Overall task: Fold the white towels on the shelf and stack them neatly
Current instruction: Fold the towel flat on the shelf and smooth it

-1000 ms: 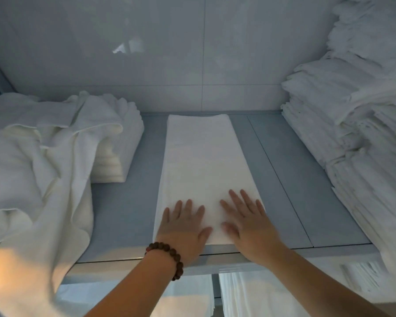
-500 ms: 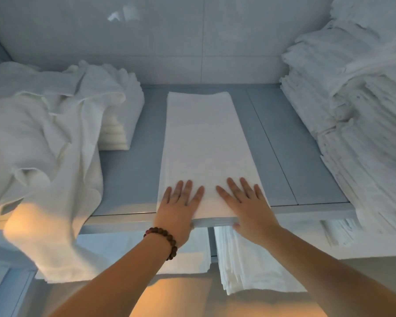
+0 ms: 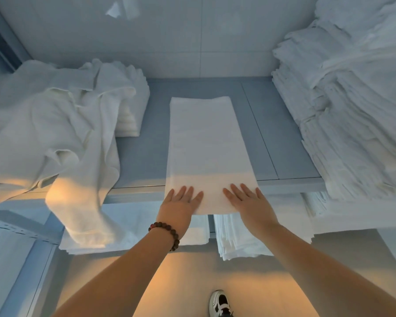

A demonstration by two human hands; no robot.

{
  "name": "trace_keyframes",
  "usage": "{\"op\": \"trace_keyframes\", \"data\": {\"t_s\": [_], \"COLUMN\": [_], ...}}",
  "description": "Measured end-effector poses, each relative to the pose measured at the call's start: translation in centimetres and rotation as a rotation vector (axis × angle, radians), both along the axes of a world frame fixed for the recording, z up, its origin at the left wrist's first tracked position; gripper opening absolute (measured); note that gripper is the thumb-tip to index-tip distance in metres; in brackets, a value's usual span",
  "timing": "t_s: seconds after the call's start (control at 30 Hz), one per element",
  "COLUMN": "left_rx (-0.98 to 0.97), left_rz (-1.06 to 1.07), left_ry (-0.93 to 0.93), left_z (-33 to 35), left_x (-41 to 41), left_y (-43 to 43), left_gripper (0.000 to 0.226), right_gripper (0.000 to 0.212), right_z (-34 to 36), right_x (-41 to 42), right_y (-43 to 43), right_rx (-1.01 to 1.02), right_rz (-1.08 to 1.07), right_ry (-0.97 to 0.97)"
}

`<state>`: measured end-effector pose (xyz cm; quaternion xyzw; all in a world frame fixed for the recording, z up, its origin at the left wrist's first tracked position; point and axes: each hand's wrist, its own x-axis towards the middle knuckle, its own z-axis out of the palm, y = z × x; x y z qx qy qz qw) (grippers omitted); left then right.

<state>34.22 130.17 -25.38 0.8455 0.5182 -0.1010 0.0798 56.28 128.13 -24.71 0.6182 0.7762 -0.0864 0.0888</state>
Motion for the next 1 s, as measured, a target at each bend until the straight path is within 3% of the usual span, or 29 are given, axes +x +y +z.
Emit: {"op": "trace_keyframes", "data": {"t_s": [0.17,0.37,0.53,0.77,1.0], "left_rx": [0.047,0.242,0.364,0.534,0.688], "left_rz": [0.028,0.051,0.087,0.136,0.211], "left_ry": [-0.128,-0.414,-0.451,-0.473,-0.570], "left_z": [1.7,4.9,7.8,10.5,12.7], "left_x": [-1.2,-2.9,-3.3,-2.1,-0.6], "left_y": [-3.8,-7.3,-9.2,-12.5,-14.4], "left_gripper": [0.078,0.042,0.020,0.009,0.013], "right_gripper": [0.082,0.050,0.037,0.040,0.023], "right_z": [1.2,3.1,6.0,8.4,9.3], "right_x": [0.3,1.8,2.6,4.3,5.4], "right_y": [-4.5,-9.0,-10.8,-13.0,-14.0], "right_rx": [0.069,0.501,0.658,0.750,0.822], "right_rz": [-0.076,-0.061,-0.047,0.007,-0.060], "right_ry": [0.087,0.268,0.338,0.412,0.527]}}
